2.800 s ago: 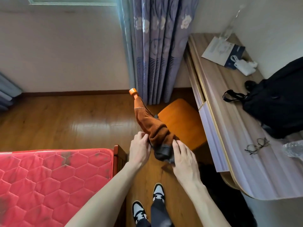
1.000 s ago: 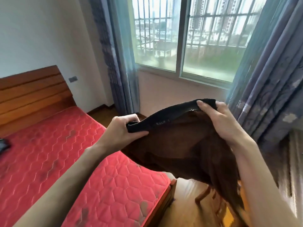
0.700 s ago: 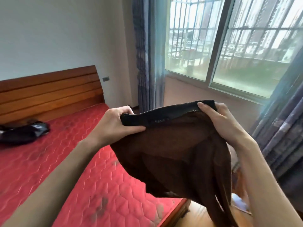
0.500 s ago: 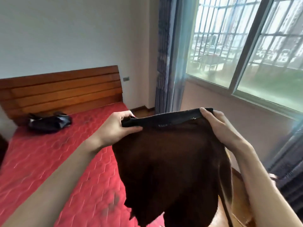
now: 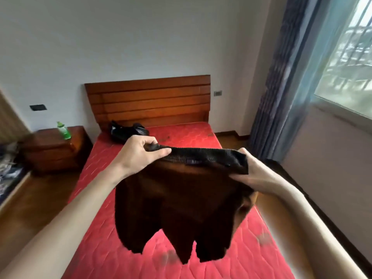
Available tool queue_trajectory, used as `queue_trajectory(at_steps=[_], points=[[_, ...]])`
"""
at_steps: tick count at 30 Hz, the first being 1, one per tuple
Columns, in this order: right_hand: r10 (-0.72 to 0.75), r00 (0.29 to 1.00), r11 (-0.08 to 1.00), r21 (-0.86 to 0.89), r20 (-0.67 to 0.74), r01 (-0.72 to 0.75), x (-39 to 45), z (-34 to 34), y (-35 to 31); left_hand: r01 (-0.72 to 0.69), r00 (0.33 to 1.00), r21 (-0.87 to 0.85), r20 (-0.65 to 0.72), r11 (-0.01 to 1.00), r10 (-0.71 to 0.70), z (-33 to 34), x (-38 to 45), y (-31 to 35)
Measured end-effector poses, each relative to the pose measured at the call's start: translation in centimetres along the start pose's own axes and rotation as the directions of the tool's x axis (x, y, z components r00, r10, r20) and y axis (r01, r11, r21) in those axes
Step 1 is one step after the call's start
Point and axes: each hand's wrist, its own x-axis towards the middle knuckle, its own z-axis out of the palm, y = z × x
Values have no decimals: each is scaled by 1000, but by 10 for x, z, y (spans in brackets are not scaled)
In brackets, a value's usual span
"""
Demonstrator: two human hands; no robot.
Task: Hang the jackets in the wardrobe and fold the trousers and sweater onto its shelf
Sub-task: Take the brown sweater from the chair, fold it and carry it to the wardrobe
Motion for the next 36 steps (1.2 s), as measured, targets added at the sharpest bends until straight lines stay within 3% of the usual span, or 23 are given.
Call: queue_trajectory(at_steps=[3, 7, 15, 19, 22, 28, 32, 36], points=[[-135, 991, 990, 41, 22, 134, 40, 7, 24, 90, 995, 56, 46, 994, -92, -10, 2, -25], [-148, 989, 988, 37, -24, 149, 86, 14, 51, 187, 968, 212, 128, 959, -217, -15, -3, -49], [-59, 963, 997, 39, -262, 71, 121, 38, 41, 241, 970, 113, 4, 964, -243, -34, 11, -72], [-65, 923, 997, 20, -380, 79, 130, 51, 20, 191, 981, 161, -11, 968, -192, -44, 16, -78], [-6, 895, 999, 35, -447, 24, 136, 59, 12, 160, 987, 105, -42, 981, -157, -47, 19, -83], [74, 891, 997, 33, -449, -66, 137, 64, 4, 164, 986, -7, -16, 987, -164, -57, 19, -88], [25, 907, 994, -83, -421, -65, 127, 65, 2, 198, 979, 40, -54, 979, -196, -70, 17, -102], [-40, 901, 919, -370, -432, -136, 137, 63, -10, 164, 978, 147, -155, 976, -141, -65, 25, -120]])
